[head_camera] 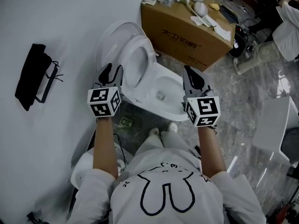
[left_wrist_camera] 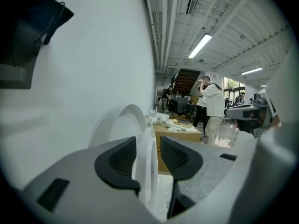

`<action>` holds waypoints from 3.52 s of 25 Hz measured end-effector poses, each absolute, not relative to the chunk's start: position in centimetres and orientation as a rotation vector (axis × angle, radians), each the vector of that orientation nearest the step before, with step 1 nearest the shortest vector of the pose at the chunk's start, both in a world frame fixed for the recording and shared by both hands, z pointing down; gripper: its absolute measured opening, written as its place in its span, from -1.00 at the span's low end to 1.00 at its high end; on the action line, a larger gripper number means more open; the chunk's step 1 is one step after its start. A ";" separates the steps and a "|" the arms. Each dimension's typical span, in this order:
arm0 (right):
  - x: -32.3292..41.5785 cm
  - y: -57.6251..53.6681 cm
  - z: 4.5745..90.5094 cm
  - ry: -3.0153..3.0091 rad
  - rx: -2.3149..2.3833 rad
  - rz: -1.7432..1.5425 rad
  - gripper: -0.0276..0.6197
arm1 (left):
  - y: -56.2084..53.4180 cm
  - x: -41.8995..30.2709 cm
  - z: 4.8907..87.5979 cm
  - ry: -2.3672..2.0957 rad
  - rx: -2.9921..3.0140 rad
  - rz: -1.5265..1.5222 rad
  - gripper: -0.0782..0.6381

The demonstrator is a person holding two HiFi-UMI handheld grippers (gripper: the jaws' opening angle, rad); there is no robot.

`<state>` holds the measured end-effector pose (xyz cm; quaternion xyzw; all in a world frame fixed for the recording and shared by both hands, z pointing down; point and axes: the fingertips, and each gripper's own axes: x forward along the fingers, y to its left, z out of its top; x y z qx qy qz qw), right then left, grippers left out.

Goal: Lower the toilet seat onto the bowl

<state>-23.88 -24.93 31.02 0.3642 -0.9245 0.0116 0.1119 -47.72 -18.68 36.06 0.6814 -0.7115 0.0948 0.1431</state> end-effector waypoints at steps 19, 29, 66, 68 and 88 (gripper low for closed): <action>-23.6 -23.6 37.0 -2.596 1.052 0.168 -0.82 | -19.9 -48.5 43.1 -1.969 1.785 0.395 -0.34; -22.3 -23.5 36.4 -2.591 1.084 0.165 -0.82 | -19.5 -48.6 42.9 -1.946 1.758 0.348 -0.47; -10.6 -20.9 37.8 -2.584 1.147 0.275 -0.82 | -18.1 -35.6 42.8 -1.894 1.876 0.469 -0.45; -10.0 -20.7 38.1 -2.582 1.150 0.282 -0.82 | -18.1 -34.9 42.9 -1.891 1.881 0.477 -0.45; -3.6 -19.3 41.2 -2.546 1.161 0.346 -0.82 | -17.3 -25.8 45.8 -1.749 1.939 0.538 -0.41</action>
